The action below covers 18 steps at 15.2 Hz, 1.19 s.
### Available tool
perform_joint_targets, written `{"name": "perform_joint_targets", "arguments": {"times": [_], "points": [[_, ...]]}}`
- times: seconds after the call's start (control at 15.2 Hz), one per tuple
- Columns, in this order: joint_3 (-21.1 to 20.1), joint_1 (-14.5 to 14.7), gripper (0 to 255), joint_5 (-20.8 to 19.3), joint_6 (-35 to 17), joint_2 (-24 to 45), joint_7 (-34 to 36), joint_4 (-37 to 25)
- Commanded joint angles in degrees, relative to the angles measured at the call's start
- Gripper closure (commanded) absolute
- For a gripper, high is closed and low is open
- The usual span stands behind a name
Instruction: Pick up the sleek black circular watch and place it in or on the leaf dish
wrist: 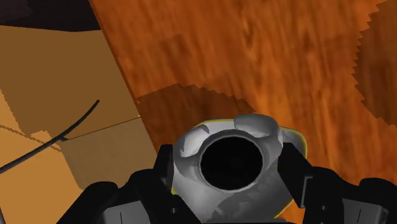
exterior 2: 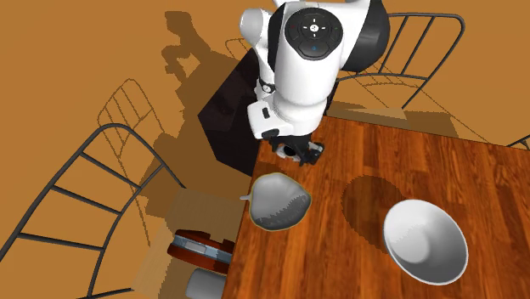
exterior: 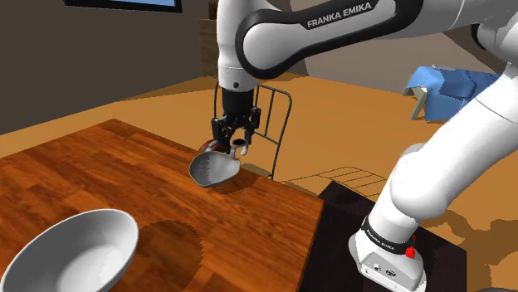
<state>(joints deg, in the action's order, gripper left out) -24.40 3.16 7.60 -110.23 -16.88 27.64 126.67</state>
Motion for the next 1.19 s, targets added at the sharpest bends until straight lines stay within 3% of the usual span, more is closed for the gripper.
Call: {"name": "perform_joint_targets", "arguments": {"times": [0.0, 0.33, 1.12], "points": [[-0.2, -1.1, 255, -2.1, 0.0, 4.9, 0.4, -4.7], [-0.8, -2.2, 255, -7.4, 1.7, 17.1, 2.3, -17.5], [-0.9, -2.0, 255, -8.6, -7.2, 19.6, 3.1, -10.9]]}}
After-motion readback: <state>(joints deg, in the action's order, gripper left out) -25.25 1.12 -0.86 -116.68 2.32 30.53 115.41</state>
